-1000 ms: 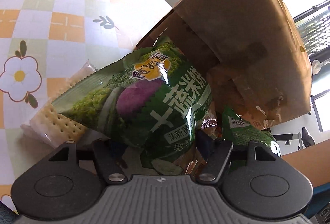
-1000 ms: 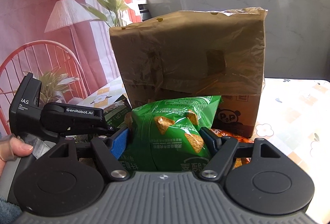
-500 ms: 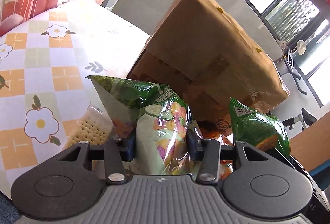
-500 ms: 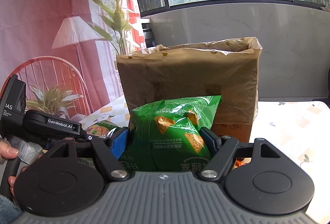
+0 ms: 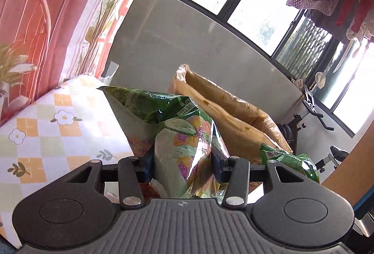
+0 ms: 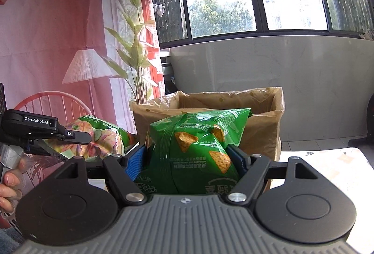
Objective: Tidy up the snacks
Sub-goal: 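Carry both held bags up over the box opening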
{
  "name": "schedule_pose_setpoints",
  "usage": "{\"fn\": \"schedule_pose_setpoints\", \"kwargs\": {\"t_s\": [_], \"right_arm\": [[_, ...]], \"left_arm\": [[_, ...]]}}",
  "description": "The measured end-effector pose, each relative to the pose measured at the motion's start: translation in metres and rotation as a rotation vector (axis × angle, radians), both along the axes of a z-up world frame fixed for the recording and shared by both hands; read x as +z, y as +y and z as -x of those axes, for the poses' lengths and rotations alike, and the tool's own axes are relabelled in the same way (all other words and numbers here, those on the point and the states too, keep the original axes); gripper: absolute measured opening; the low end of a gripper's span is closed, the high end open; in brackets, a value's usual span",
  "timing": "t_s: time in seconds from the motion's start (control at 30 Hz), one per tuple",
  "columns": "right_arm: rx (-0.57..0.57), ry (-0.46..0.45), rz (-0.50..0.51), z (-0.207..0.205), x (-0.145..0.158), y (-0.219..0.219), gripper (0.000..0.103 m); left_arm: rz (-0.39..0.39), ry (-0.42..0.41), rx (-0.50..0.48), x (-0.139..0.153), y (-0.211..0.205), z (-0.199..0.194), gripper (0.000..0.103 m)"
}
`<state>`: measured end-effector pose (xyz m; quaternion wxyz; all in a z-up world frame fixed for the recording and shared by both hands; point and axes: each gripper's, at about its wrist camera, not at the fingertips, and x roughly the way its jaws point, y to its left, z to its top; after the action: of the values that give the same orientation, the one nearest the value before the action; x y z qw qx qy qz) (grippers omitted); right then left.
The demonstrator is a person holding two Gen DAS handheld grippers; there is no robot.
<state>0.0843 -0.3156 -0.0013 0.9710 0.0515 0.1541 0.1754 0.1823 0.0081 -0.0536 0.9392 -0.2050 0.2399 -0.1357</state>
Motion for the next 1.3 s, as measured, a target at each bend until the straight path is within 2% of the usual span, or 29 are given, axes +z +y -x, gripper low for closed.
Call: {"fn": "schedule_pose_setpoints", "kwargs": {"t_s": [0.23,0.43,0.6,0.73,0.87,1.03,1.13,1.2,1.23,1.3], "right_arm": [[-0.025,-0.078,-0.019,-0.022,0.032,-0.010,0.076],[-0.053,-0.113,-0.001,-0.053,0.048,-0.021,0.076],[-0.070,-0.106,0.034,-0.090,0.050,-0.025,0.076],[-0.090,-0.089,0.091,-0.134,0.046,-0.020,0.076],[-0.093,-0.052,0.159,-0.171,0.036,-0.013,0.076],[-0.109,0.040,0.180,-0.204,0.021,-0.011,0.077],[-0.113,0.108,0.155,-0.215,0.013,-0.014,0.080],[-0.117,0.128,0.143,-0.217,0.010,-0.015,0.085],[-0.121,0.131,0.137,-0.216,0.010,-0.015,0.089],[-0.128,0.128,0.126,-0.213,0.012,-0.016,0.090]], "left_arm": [[-0.024,-0.143,-0.011,0.048,-0.016,-0.016,0.049],[0.004,-0.186,-0.038,0.069,-0.029,-0.034,0.049],[-0.097,-0.250,-0.086,0.084,-0.059,-0.066,0.049],[-0.238,-0.214,-0.143,0.083,-0.093,-0.112,0.049],[-0.361,-0.177,-0.178,0.068,-0.117,-0.146,0.049],[-0.389,-0.068,-0.234,0.047,-0.127,-0.184,0.051],[-0.408,-0.027,-0.247,0.037,-0.129,-0.195,0.065],[-0.397,-0.026,-0.241,0.034,-0.124,-0.195,0.073],[-0.385,-0.028,-0.241,0.035,-0.120,-0.194,0.073],[-0.368,-0.037,-0.241,0.036,-0.115,-0.192,0.073]]}}
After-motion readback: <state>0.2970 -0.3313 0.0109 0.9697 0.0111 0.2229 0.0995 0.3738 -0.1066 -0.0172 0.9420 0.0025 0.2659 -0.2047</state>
